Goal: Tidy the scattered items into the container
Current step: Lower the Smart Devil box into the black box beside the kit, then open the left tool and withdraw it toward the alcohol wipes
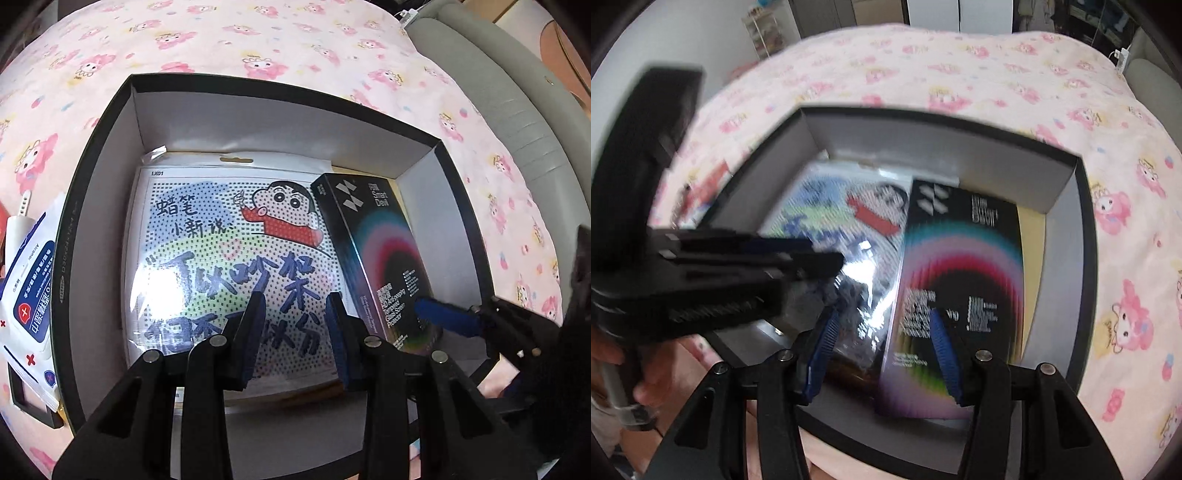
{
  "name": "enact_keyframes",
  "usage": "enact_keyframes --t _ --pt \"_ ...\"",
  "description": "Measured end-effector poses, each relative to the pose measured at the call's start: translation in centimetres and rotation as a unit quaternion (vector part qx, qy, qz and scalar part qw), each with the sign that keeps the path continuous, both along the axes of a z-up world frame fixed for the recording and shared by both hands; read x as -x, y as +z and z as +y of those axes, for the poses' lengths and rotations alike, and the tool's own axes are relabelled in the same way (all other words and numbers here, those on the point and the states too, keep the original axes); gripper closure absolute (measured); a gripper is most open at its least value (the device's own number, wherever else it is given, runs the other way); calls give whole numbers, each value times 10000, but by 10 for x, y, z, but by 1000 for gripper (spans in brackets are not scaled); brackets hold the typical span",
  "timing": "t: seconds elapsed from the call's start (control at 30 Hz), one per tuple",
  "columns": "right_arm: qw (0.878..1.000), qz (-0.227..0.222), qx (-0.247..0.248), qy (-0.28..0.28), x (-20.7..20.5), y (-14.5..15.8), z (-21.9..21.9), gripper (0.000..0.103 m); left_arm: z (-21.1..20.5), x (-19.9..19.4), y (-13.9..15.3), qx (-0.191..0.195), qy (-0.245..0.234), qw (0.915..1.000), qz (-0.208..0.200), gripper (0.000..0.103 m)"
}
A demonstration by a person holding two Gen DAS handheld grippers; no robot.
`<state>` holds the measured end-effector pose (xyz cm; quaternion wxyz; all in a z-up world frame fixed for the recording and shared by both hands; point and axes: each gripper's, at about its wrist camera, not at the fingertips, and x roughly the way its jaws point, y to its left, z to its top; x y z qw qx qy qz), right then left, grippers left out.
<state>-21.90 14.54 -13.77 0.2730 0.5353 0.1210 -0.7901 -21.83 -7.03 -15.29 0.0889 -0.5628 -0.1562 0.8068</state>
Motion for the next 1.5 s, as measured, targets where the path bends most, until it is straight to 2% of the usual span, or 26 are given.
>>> enact_keyframes --t 0.17,0.33,0.5,0.8,1.0,1.13,1.2,1.33,1.5 --pt "9983 -47 -464 -348 11 -16 6 54 4 2 0 -29 -26 10000 -18 70" --pt "9979 -101 -312 -568 15 -14 15 53 14 4 2 -45 -63 10000 -41 70" --pt "9977 -45 -349 -583 17 -16 17 53 29 8 3 66 -109 9999 16 70" --pt "9966 113 -568 -591 17 -11 16 55 41 7 6 23 -141 9999 -54 70" --pt "9957 225 202 -872 7 27 36 53 58 10 7 -42 -293 9995 -96 70" --pt "9933 221 401 -1063 10 30 49 53 83 18 6 204 -466 9987 -81 70" --pt "9938 135 281 -1065 14 20 46 52 91 20 2 332 -502 9981 -150 70" --pt "9954 388 -223 -847 14 7 29 52 98 20 2 245 -507 9982 -214 70" --pt "9947 387 -200 -936 13 11 33 52 87 2 8 231 -471 9986 -81 70"
